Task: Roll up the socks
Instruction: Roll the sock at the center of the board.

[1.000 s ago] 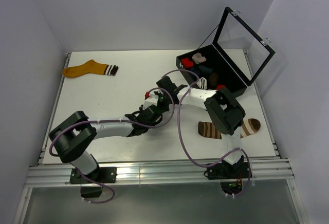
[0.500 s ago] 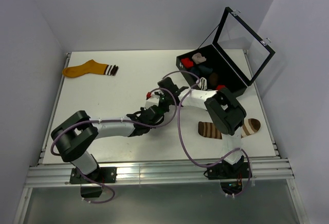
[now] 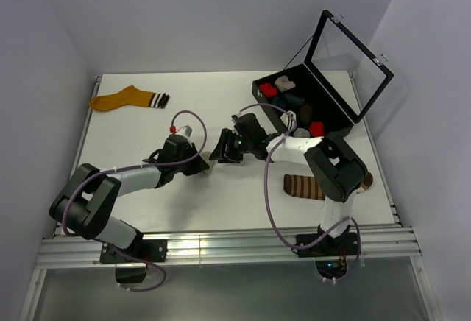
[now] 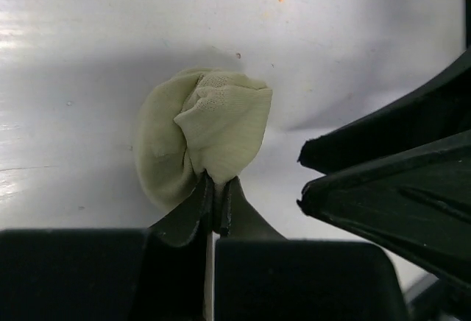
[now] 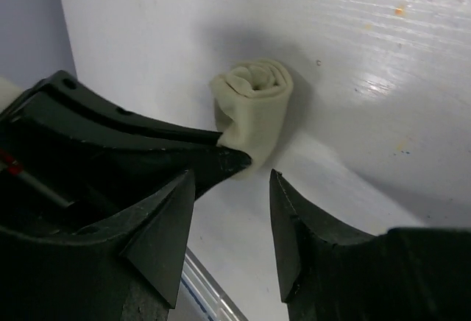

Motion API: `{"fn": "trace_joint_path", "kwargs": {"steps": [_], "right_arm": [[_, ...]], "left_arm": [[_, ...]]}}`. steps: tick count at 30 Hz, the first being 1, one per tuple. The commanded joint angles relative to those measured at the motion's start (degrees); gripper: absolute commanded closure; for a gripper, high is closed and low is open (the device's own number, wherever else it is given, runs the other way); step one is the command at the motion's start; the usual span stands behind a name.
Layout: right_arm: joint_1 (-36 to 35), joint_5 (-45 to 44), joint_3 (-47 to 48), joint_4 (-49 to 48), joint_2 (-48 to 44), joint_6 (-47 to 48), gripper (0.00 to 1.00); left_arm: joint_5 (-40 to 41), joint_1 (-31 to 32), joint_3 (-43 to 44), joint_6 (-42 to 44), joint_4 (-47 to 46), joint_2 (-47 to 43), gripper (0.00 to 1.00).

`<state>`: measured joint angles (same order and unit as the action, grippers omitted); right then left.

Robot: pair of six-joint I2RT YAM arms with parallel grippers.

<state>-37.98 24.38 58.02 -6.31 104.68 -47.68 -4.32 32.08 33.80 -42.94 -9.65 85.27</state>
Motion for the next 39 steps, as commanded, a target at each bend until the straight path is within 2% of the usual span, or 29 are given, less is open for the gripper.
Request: {"fn": "trace_joint_path", "kwargs": {"steps": [1, 7, 19, 22, 25, 26, 27, 29, 32, 33, 37, 39], "right_arm": [[0.4, 1.2, -0.4, -6.2, -0.3, -1.8, 0.47], [0.2, 1.3, 0.4, -7.6, 2.6, -1.6, 0.47], [-0.2, 2.3, 2.4, -9.3, 8.7, -0.8, 0.51], [-0.2, 2.3, 2.6, -9.3, 9.5, -0.2, 0.56], [-0.2, 2.3, 3.0, -8.7, 9.7, 0.5, 0.70], [-0.2, 2.1, 3.0, -7.9, 9.5, 0.7, 0.81], [-0.2, 1.8, 3.1, -7.2, 9.0, 1.1, 0.86], [-0.2, 0.5, 3.7, -4.4, 8.3, 2.3, 1.00], [-0.2, -1.5, 4.8, 0.2, 6.9, 3.8, 1.00], [-0.2, -2.1, 5.1, 1.5, 6.3, 4.2, 1.00], [-0.6, -5.7, 8.0, 9.5, 5.6, 5.6, 1.00], [-0.8, -7.0, 9.5, 11.9, 5.5, 6.0, 1.00]], "left_arm": [[-16.1, -3.4, -2.8, -6.4, -7.1, 0.8, 1.00], [-23.6, -9.0, -6.8, -11.5, -14.1, 2.3, 1.00], [-29.2, -12.6, -10.2, -15.2, -20.3, 7.2, 1.00], [-29.3, -13.2, -10.5, -15.2, -20.8, 8.2, 1.00], [-28.8, -13.3, -10.1, -14.0, -19.2, 8.9, 1.00], [-28.6, -13.3, -9.8, -13.8, -18.7, 8.8, 1.00], [-27.6, -13.3, -9.5, -12.7, -17.0, 8.2, 0.99], [-26.0, -13.3, -8.6, -11.4, -14.5, 6.6, 0.94], [-22.2, -13.2, -7.3, -8.7, -9.2, 3.1, 0.77], [-21.0, -13.1, -7.1, -7.5, -7.9, 2.0, 0.66], [-13.6, -11.2, -4.9, -4.4, -0.4, -4.0, 0.48], [-10.4, -9.7, -4.0, -3.1, 1.7, -6.1, 0.46]]}}
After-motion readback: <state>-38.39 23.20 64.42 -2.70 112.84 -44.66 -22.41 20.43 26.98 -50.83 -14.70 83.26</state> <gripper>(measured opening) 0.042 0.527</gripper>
